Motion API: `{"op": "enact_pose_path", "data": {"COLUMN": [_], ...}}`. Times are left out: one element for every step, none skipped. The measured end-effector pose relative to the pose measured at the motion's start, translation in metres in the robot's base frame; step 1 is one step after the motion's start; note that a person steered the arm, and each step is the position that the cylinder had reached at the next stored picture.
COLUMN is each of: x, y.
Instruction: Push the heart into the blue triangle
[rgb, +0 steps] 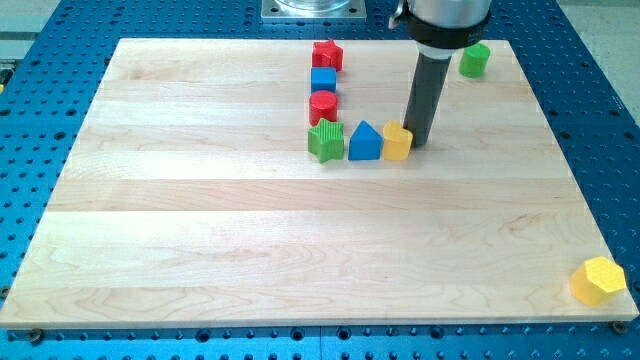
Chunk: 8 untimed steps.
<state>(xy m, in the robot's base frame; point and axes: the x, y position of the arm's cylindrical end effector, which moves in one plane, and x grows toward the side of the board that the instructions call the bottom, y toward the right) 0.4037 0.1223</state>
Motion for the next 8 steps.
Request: {"op": "enact_pose_path", "data": {"x": [0.005, 0.005, 0.005, 0.005, 0.005, 0.003, -0.010, -0.010], "y": [0.000, 0.000, -0.010, -0.022, -0.022, -0.013, 0.009, 0.045]}}
